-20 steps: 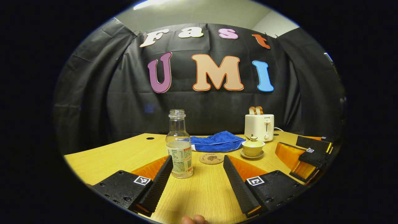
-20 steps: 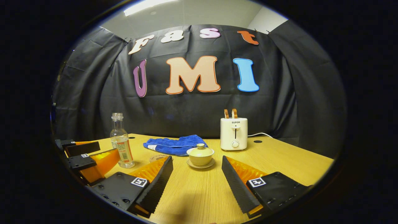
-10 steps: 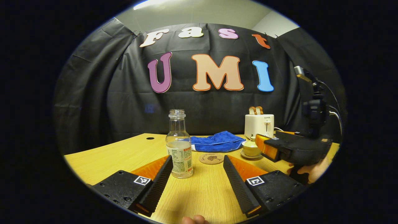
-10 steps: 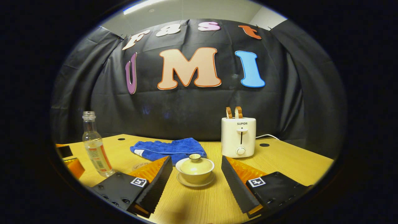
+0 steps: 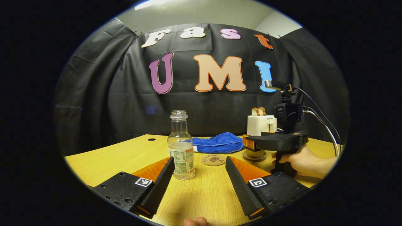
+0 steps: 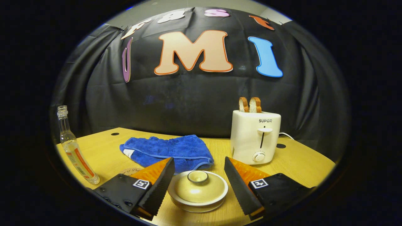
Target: Open the teacup lid with one hand, grasp the water bottle and pour water into the teacup with the other hand; after pouring, place the water bottle on the coaster and then close the teacup lid.
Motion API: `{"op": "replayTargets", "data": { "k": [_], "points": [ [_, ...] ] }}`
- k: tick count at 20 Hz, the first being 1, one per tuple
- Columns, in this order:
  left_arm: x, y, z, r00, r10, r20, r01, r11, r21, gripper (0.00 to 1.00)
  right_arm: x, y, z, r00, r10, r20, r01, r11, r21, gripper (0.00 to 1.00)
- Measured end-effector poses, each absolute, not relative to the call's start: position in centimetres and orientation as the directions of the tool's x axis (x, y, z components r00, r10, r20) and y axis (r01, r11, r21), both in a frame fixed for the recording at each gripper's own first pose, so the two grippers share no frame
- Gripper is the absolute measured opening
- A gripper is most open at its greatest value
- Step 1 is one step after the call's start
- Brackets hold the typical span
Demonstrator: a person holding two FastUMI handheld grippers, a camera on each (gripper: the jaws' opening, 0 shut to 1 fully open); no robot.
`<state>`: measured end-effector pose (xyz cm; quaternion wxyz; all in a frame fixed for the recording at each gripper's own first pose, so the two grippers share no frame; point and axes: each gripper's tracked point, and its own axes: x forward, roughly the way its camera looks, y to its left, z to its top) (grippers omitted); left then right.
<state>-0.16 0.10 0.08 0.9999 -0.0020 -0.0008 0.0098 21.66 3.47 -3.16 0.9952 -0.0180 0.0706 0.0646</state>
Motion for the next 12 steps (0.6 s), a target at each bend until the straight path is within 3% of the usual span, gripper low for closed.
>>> {"op": "replayTargets", "data": {
  "k": [2, 5, 8, 11, 12],
  "points": [
    [-0.1, 0.2, 0.1, 1.0, 0.02, 0.001, -0.02, 1.0, -0.004, 0.95, 22.2, 3.5, -3.3, 0.981, 0.129, -0.148, -0.133, 0.991, -0.021, 0.89],
    [-0.1, 0.2, 0.0, 1.0, 0.02, 0.001, -0.02, 1.0, -0.004, 0.95, 22.6, 3.4, -3.6, 0.977, 0.137, -0.163, -0.14, 0.99, -0.01, 0.86],
    [-0.1, 0.2, 0.0, 1.0, 0.02, 0.0, -0.02, 1.0, -0.004, 0.96, 22.7, 3.6, -3.7, 0.975, 0.152, -0.163, -0.156, 0.988, -0.013, 0.49],
    [-0.1, 0.2, 0.0, 1.0, 0.021, 0.0, -0.021, 1.0, -0.004, 0.96, 22.3, 4.0, -3.7, 0.97, 0.17, -0.172, -0.176, 0.984, -0.019, 0.46],
    [-0.1, 0.2, 0.0, 1.0, 0.022, 0.001, -0.022, 1.0, -0.004, 0.96, 22.9, 4.0, -3.9, 0.97, 0.17, -0.172, -0.176, 0.984, -0.019, 0.38]
  ]
}}
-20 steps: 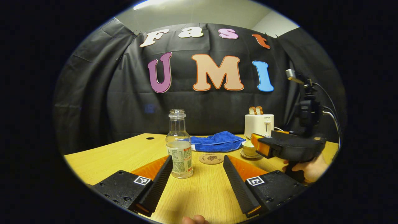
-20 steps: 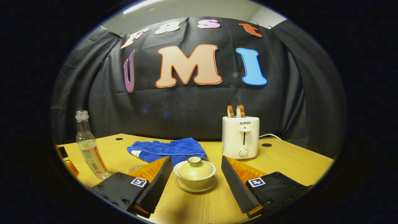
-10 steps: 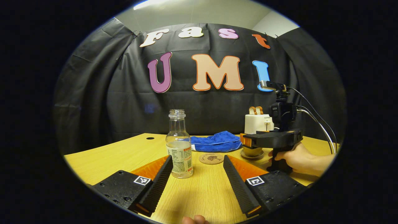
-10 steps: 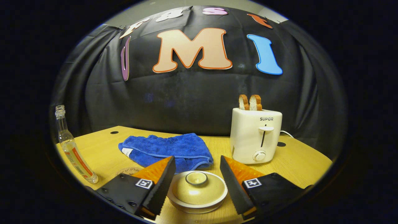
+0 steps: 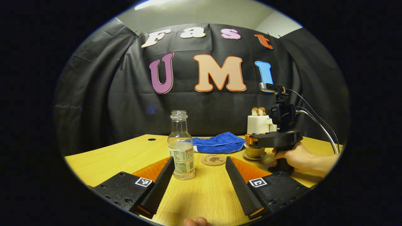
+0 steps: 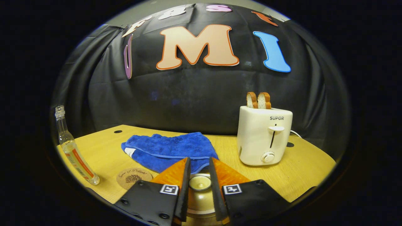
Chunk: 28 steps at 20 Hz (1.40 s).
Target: Open the teacup lid with one hand, grasp the water bottle and pour water into the teacup with the other hand; after pouring, place the water bottle on the coaster and then close the teacup lid.
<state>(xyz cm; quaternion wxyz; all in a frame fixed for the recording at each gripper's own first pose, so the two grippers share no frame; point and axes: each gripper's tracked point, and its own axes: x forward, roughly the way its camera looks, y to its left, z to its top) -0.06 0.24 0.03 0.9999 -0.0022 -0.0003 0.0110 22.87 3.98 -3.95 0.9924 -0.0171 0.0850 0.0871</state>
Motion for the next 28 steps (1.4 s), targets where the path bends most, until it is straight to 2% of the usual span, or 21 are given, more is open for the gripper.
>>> {"op": "replayTargets", "data": {
  "k": [3, 5, 6, 7, 13, 17, 28],
  "points": [
    [-0.1, 0.2, 0.0, 1.0, 0.022, 0.0, -0.022, 1.0, -0.004, 0.95, 22.8, 3.8, -3.8, 0.97, 0.172, -0.173, -0.177, 0.984, -0.015, 0.37],
    [-0.2, 0.3, 0.0, 1.0, 0.023, 0.0, -0.023, 1.0, -0.004, 0.95, 22.8, 3.9, -4.1, 0.97, 0.172, -0.174, -0.177, 0.984, -0.013, 0.31],
    [-0.1, 0.3, 0.1, 1.0, 0.023, 0.0, -0.023, 1.0, -0.004, 0.96, 22.8, 3.8, -4.1, 0.971, 0.169, -0.171, -0.175, 0.984, -0.018, 0.31],
    [-0.2, 0.3, 0.0, 1.0, 0.025, 0.0, -0.025, 1.0, -0.004, 0.96, 22.9, 3.7, -3.7, 0.974, 0.165, -0.153, -0.17, 0.985, -0.02, 0.26],
    [-0.2, 0.6, 0.0, 0.999, 0.048, -0.001, -0.048, 0.999, -0.004, 0.95, 21.9, 3.9, -1.4, 0.978, 0.208, -0.011, -0.207, 0.978, 0.018, 0.25],
    [-0.7, 1.8, 0.0, 0.995, 0.095, -0.001, -0.095, 0.995, -0.003, 0.95, 20.1, 5.4, -1.5, 0.949, 0.314, -0.019, -0.314, 0.949, 0.008, 0.25],
    [-0.2, 2.8, 0.0, 0.992, 0.125, -0.001, -0.125, 0.992, 0.001, 0.95, 12.4, 3.3, -1.0, 0.922, 0.386, -0.018, -0.386, 0.922, 0.011, 0.25]
  ]
}}
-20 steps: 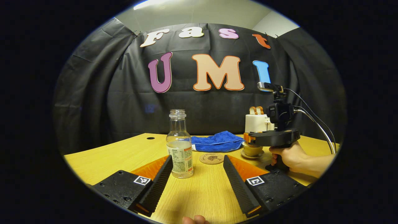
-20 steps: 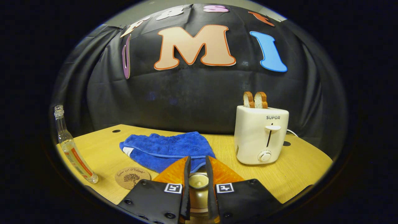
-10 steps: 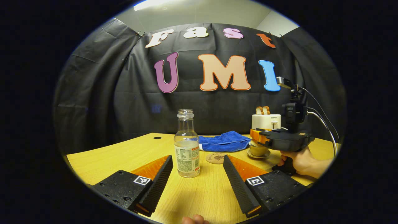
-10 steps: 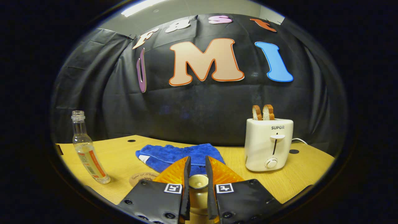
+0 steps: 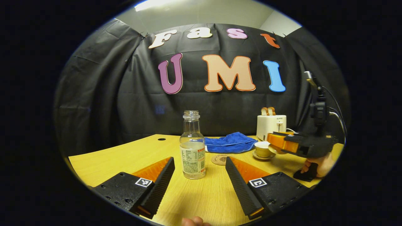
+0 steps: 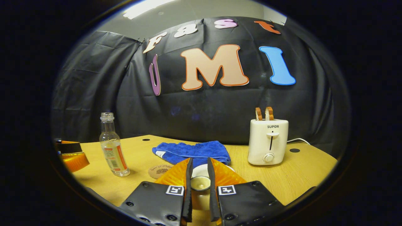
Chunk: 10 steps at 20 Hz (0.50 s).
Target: Open the teacup lid with one hand, grasp the water bottle and pour water into the teacup with the other hand; after pouring, place the water bottle on the coaster and then close the teacup lid.
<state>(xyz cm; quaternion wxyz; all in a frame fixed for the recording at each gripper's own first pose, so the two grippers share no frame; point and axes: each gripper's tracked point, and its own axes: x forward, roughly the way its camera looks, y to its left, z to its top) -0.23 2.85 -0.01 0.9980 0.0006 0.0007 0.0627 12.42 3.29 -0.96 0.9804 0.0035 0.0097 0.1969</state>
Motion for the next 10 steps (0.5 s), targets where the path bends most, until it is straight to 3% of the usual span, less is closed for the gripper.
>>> {"op": "replayTargets", "data": {
  "k": [10],
  "points": [
    [6.3, 5.4, -0.1, 0.987, 0.161, -0.003, -0.161, 0.987, 0.002, 0.95, 7.9, 1.4, -0.6, 0.918, 0.397, -0.015, -0.397, 0.918, 0.011, 0.25]
  ]
}}
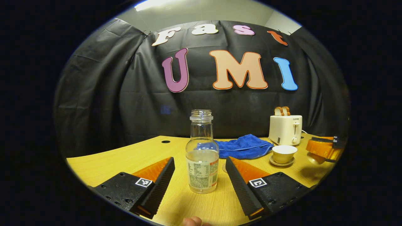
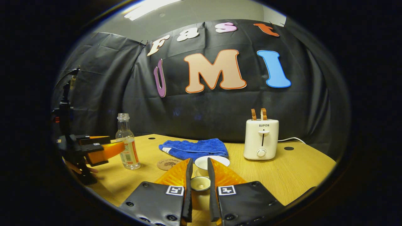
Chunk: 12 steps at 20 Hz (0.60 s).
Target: Open the teacup lid with one hand, grasp the water bottle and pour water into the teacup with the other hand; after pouring, place the water bottle on the coaster and then close the teacup lid.
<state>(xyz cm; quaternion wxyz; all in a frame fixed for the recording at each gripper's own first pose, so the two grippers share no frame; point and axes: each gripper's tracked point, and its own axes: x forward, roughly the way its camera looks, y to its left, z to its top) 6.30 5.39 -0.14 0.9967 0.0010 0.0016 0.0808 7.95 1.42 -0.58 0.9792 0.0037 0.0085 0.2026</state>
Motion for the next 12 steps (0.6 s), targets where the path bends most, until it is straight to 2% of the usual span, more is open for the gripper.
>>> {"op": "replayTargets", "data": {
  "k": [9, 11, 12],
  "points": [
    [11.6, 5.6, -0.2, 0.995, 0.104, -0.004, -0.104, 0.995, 0.003, 0.95, 6.3, 0.8, -0.6, 0.923, 0.386, -0.016, -0.385, 0.923, 0.01, 0.25],
    [11.9, 5.8, -0.3, 0.995, 0.096, -0.007, -0.096, 0.995, 0.0, 0.89, 5.9, -0.1, -0.5, 0.934, 0.356, -0.013, -0.356, 0.934, 0.009, 0.25],
    [12.2, 5.8, -0.3, 0.996, 0.089, -0.001, -0.089, 0.996, 0.004, 0.74, 5.8, -0.5, -0.5, 0.938, 0.345, -0.015, -0.345, 0.938, 0.009, 0.25]
  ]
}}
